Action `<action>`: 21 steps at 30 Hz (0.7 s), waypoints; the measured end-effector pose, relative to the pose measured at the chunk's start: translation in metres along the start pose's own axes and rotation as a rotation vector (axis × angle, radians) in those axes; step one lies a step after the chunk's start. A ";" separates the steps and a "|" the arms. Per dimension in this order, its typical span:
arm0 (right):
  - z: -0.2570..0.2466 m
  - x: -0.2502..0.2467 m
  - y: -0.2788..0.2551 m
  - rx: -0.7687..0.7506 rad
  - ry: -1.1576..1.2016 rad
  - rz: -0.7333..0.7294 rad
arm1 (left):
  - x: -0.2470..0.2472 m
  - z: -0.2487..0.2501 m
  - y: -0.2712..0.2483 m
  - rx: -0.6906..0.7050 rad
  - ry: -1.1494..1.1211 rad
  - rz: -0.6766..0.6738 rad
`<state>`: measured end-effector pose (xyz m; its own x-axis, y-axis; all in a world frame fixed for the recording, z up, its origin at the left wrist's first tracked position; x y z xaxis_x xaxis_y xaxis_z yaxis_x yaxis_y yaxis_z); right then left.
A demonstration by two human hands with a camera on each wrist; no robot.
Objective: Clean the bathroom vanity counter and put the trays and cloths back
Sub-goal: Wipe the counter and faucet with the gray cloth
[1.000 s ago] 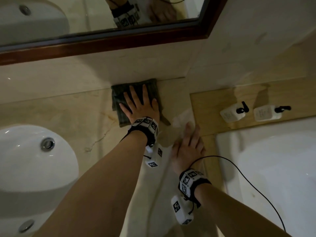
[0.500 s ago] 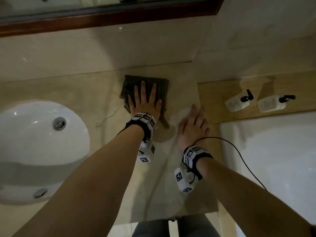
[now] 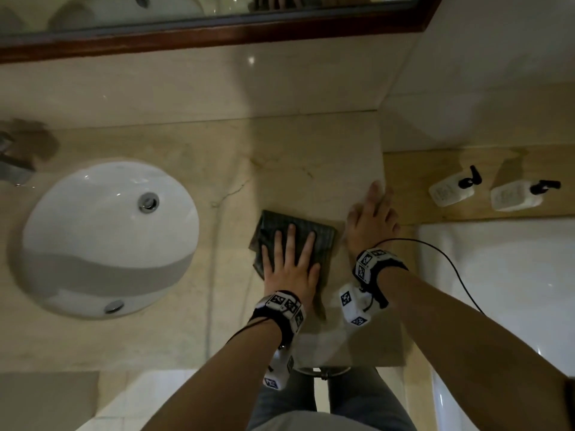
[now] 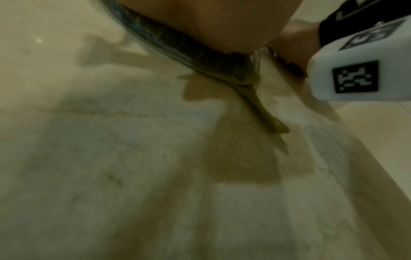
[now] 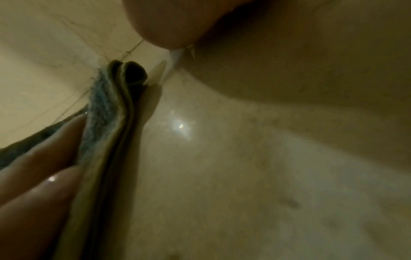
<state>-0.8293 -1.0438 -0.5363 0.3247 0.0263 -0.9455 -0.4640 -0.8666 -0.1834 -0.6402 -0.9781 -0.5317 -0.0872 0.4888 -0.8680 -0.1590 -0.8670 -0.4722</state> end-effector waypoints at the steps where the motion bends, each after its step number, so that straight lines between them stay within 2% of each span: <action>1: 0.000 0.000 0.000 -0.003 0.000 0.011 | 0.001 0.000 0.000 -0.001 -0.003 0.002; 8: 0.000 0.002 -0.002 -0.022 -0.022 0.033 | -0.006 0.006 0.018 0.000 -0.016 -0.014; 21: 0.000 0.002 0.000 -0.012 -0.055 -0.027 | -0.062 0.038 0.139 -0.028 -0.015 0.035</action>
<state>-0.8286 -1.0438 -0.5385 0.2907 0.0768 -0.9537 -0.4455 -0.8713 -0.2059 -0.6939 -1.1252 -0.5380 -0.1074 0.4591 -0.8819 -0.1276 -0.8860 -0.4457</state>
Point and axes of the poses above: each hand's wrist, its own y-axis towards the middle knuckle, its own x-axis out of the palm, z = x × y, the point moved 7 cm from there along y, towards the middle knuckle, and after that the axes turned 1 degree about y, right-handed, at the moved point
